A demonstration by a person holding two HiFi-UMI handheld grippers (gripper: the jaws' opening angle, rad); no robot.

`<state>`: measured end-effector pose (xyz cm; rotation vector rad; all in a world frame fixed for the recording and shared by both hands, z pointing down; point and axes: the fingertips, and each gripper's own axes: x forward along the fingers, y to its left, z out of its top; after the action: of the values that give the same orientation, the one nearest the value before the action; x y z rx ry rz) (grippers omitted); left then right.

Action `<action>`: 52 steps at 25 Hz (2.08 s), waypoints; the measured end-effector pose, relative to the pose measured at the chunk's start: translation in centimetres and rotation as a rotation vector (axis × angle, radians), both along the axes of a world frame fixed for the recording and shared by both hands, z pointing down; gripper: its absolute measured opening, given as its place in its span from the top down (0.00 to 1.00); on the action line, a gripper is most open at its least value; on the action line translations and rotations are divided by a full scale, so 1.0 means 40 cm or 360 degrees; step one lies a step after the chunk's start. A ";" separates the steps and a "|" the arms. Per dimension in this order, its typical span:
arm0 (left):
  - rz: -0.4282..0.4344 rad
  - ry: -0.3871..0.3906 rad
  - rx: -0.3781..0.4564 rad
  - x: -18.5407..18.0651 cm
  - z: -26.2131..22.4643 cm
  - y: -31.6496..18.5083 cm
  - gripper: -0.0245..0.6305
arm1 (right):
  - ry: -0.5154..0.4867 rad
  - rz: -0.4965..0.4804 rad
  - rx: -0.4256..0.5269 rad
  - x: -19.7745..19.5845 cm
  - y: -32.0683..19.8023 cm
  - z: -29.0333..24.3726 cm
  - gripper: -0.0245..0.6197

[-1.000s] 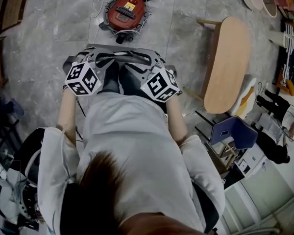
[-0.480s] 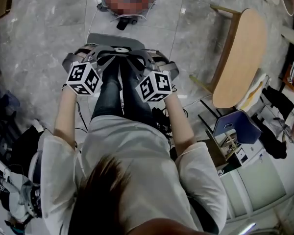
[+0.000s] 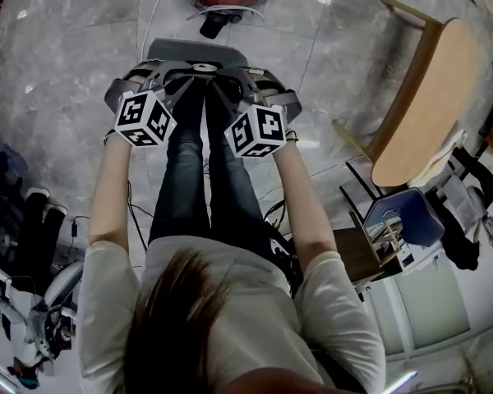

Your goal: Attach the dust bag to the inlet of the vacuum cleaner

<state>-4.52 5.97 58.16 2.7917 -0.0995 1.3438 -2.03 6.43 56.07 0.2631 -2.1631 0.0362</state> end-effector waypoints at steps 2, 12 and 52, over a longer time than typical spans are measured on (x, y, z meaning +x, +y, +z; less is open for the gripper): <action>0.0013 -0.0017 0.0007 -0.005 0.057 -0.008 0.90 | 0.0002 0.0017 -0.0003 -0.005 -0.007 0.057 0.92; 0.0080 -0.0097 0.0040 -0.013 0.272 -0.051 0.90 | 0.0012 0.0117 -0.0008 -0.013 -0.045 0.274 0.92; 0.0063 -0.0128 0.0126 0.021 0.363 -0.150 0.89 | 0.0075 0.0328 0.0016 0.017 -0.131 0.359 0.92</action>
<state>-3.70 -0.04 72.66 2.8178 -0.1028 1.4932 -1.36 1.21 70.44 0.4871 -2.0827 0.1347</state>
